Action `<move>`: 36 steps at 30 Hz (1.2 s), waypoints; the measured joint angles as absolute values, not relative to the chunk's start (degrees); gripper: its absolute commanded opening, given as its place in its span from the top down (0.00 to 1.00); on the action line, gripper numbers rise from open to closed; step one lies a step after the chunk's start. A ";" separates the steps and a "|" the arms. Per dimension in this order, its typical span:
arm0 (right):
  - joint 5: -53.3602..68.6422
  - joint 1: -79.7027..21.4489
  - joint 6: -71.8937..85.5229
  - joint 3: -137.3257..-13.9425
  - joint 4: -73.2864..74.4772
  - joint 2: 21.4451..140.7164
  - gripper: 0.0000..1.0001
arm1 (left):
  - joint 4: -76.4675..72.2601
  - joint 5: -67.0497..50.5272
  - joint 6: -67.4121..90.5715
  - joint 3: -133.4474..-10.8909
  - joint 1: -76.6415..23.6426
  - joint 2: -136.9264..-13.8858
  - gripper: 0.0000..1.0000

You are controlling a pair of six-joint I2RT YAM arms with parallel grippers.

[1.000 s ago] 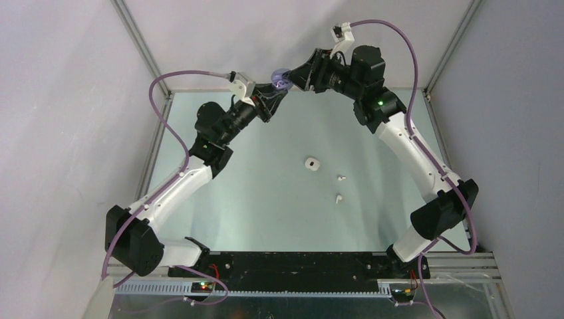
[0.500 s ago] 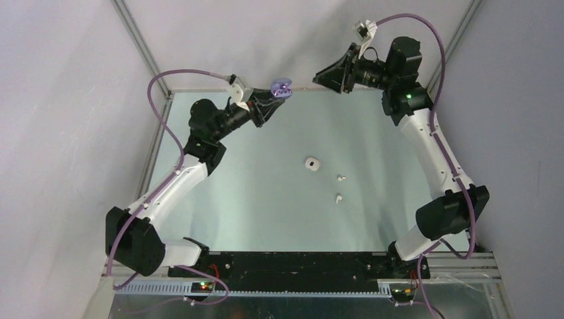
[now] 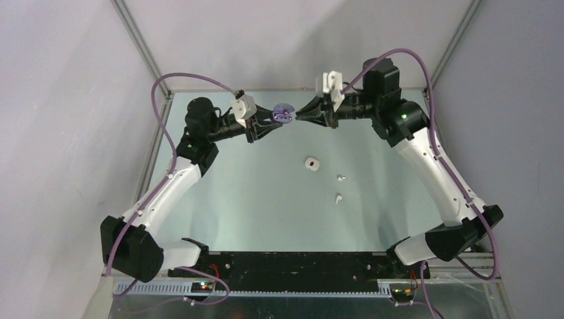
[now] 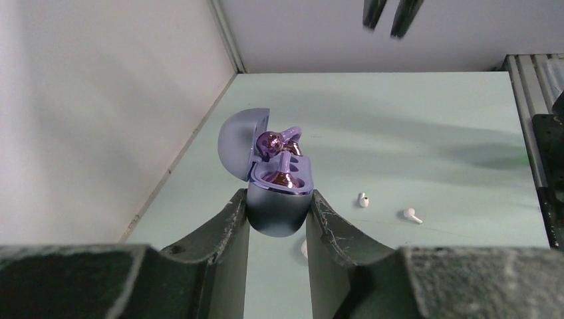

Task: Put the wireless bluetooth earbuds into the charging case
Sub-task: Adjust the right earbud in the right side groove of the charging case.

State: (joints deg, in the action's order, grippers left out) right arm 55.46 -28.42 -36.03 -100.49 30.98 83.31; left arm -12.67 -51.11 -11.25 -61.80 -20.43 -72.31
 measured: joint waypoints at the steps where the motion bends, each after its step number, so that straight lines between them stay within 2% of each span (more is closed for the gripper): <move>1: 54.30 -29.43 -38.44 -100.12 31.88 82.98 0.85 | -12.53 -51.40 -11.64 -61.80 -20.43 -72.12 1.00; 6: 47.79 -33.28 -45.71 -98.30 34.76 82.65 0.81 | -12.25 -51.77 -12.64 -61.67 -20.43 -71.22 1.00; 13: 39.70 -35.44 -46.78 -96.20 33.50 82.65 0.72 | -11.86 -51.81 -13.58 -61.12 -20.43 -70.70 1.00; 25: 34.35 -37.06 -46.39 -95.44 30.72 82.72 0.77 | -11.42 -51.86 -14.09 -60.69 -20.43 -70.52 1.00; 36: 32.27 -38.20 -46.59 -95.39 30.04 83.07 0.75 | -11.44 -51.88 -14.09 -60.69 -20.43 -70.32 1.00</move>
